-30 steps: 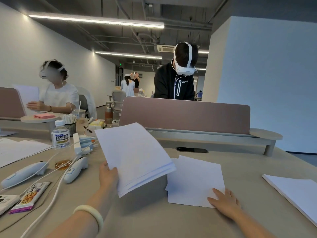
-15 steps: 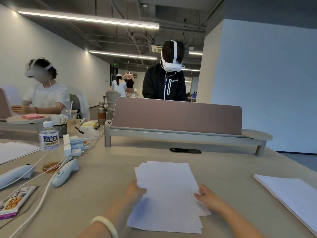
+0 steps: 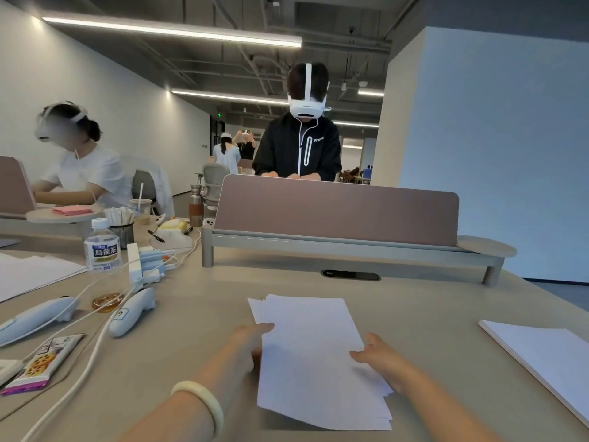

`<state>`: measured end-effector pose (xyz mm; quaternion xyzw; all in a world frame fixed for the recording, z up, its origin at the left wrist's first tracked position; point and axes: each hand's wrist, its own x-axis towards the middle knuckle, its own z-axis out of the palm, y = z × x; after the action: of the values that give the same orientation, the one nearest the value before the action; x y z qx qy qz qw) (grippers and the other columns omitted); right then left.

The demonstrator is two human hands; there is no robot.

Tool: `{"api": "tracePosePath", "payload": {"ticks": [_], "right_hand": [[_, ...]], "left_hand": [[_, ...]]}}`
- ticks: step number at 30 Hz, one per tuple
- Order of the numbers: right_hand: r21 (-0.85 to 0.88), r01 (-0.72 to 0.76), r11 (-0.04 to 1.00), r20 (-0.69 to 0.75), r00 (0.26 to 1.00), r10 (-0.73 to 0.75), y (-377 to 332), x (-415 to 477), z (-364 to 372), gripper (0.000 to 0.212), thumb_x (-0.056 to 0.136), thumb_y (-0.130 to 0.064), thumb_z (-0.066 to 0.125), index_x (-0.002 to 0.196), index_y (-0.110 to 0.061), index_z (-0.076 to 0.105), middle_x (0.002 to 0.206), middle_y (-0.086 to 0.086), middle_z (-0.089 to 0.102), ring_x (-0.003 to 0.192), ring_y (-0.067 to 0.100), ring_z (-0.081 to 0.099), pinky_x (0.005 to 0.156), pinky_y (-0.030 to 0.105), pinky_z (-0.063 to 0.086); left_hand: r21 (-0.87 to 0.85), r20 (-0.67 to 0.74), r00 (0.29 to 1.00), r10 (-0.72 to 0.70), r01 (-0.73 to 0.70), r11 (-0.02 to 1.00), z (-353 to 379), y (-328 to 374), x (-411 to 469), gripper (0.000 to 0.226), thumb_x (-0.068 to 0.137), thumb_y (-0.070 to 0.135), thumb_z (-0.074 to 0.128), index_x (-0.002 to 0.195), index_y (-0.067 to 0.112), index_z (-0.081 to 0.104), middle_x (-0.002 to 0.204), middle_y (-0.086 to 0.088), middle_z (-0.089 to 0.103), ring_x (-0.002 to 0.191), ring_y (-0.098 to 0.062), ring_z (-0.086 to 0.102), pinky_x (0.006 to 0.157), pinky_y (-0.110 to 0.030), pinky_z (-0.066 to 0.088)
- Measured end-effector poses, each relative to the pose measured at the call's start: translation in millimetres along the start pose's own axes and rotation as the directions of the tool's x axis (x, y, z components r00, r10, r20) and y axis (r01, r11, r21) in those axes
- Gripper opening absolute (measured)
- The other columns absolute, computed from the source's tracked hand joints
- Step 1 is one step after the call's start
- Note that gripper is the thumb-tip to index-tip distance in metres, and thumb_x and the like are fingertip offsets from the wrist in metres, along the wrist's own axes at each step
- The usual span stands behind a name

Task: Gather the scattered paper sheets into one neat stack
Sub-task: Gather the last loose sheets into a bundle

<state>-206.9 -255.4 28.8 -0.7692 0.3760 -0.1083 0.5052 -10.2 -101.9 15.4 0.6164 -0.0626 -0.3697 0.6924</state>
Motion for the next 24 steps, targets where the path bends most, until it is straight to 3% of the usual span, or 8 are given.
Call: {"api": "tracePosePath", "payload": {"ticks": [3, 6, 9, 14, 16, 18, 22, 24], "right_hand": [[0.059, -0.006, 0.998, 0.008, 1.000, 0.005, 2, 2, 4, 0.055, 0.093, -0.010, 0.054, 0.141, 0.000, 0.027, 0.129, 0.012, 0.048, 0.102, 0.023, 0.046, 0.067, 0.019, 0.042], [0.151, -0.014, 0.988, 0.038, 0.999, 0.008, 6, 10, 7, 0.056, 0.093, -0.017, 0.056, 0.141, -0.011, 0.028, 0.107, -0.004, 0.046, 0.104, 0.018, 0.044, 0.087, 0.026, 0.040], [0.184, -0.038, 0.982, 0.076, 0.997, 0.024, 8, 14, 9, 0.060, 0.091, -0.020, 0.058, 0.142, -0.018, 0.027, 0.114, -0.005, 0.045, 0.108, 0.017, 0.043, 0.084, 0.027, 0.042], [0.191, -0.018, 0.981, -0.048, 0.998, 0.028, 17, 25, 8, 0.080, 0.085, -0.024, 0.068, 0.148, -0.010, 0.020, 0.143, 0.011, 0.042, 0.122, 0.022, 0.047, 0.098, 0.033, 0.044], [0.234, 0.007, 0.972, -0.082, 0.997, 0.012, 10, 24, 8, 0.083, 0.084, -0.025, 0.069, 0.148, -0.011, 0.019, 0.142, 0.012, 0.043, 0.111, 0.021, 0.052, 0.088, 0.030, 0.046], [0.335, 0.079, 0.939, -0.110, 0.993, -0.044, -2, 25, 7, 0.084, 0.083, -0.020, 0.070, 0.148, -0.010, 0.017, 0.138, 0.013, 0.048, 0.101, 0.019, 0.054, 0.084, 0.029, 0.042], [0.444, 0.268, 0.855, -0.160, 0.963, -0.218, -43, 26, -2, 0.059, 0.081, -0.013, 0.070, 0.134, -0.010, 0.043, 0.124, 0.009, 0.063, 0.103, 0.023, 0.065, 0.083, 0.033, 0.053], [0.426, 0.370, 0.826, -0.240, 0.926, -0.292, -65, 22, -3, 0.041, 0.085, -0.009, 0.066, 0.124, -0.009, 0.052, 0.120, 0.009, 0.065, 0.100, 0.023, 0.066, 0.085, 0.037, 0.054]], "left_hand": [[0.054, 0.063, 0.998, -0.026, 0.022, 0.998, -4, -1, -3, 0.017, 0.081, 0.014, 0.072, 0.083, -0.001, 0.065, 0.077, -0.015, 0.064, 0.068, -0.030, 0.058, 0.070, -0.038, 0.049], [0.262, 0.091, 0.996, 0.014, -0.038, 0.964, -4, -2, -4, 0.031, 0.080, 0.009, 0.072, 0.106, -0.004, 0.064, 0.101, -0.018, 0.068, 0.094, -0.033, 0.064, 0.086, -0.042, 0.053], [0.487, 0.107, 0.988, 0.110, -0.148, 0.861, -5, -2, -3, 0.045, 0.079, -0.006, 0.062, 0.123, -0.003, 0.055, 0.119, -0.018, 0.062, 0.109, -0.033, 0.059, 0.094, -0.042, 0.049], [0.409, 0.168, 0.945, 0.281, -0.326, 0.852, -16, 11, -16, 0.043, 0.070, 0.005, 0.070, 0.112, 0.005, 0.061, 0.107, -0.011, 0.066, 0.086, -0.020, 0.063, 0.076, -0.032, 0.051], [0.374, 0.191, 0.920, 0.344, -0.392, 0.841, -20, 19, -23, 0.020, 0.081, 0.002, 0.068, 0.094, 0.016, 0.064, 0.095, -0.004, 0.070, 0.071, -0.009, 0.067, 0.060, -0.021, 0.052], [0.296, 0.206, 0.896, 0.394, -0.440, 0.848, -22, 27, -30, 0.017, 0.086, 0.003, 0.064, 0.094, 0.017, 0.063, 0.089, 0.001, 0.071, 0.060, -0.002, 0.069, 0.051, -0.015, 0.051], [0.179, 0.229, 0.830, 0.509, -0.550, 0.816, -24, 44, -42, 0.022, 0.087, 0.001, 0.061, 0.102, 0.018, 0.060, 0.081, 0.010, 0.074, 0.066, -0.003, 0.071, 0.051, -0.016, 0.053], [0.201, 0.205, 0.798, 0.567, -0.601, 0.774, -23, 52, -44, 0.024, 0.088, 0.002, 0.061, 0.102, 0.021, 0.060, 0.091, 0.009, 0.074, 0.079, -0.009, 0.072, 0.060, -0.020, 0.056]]}}
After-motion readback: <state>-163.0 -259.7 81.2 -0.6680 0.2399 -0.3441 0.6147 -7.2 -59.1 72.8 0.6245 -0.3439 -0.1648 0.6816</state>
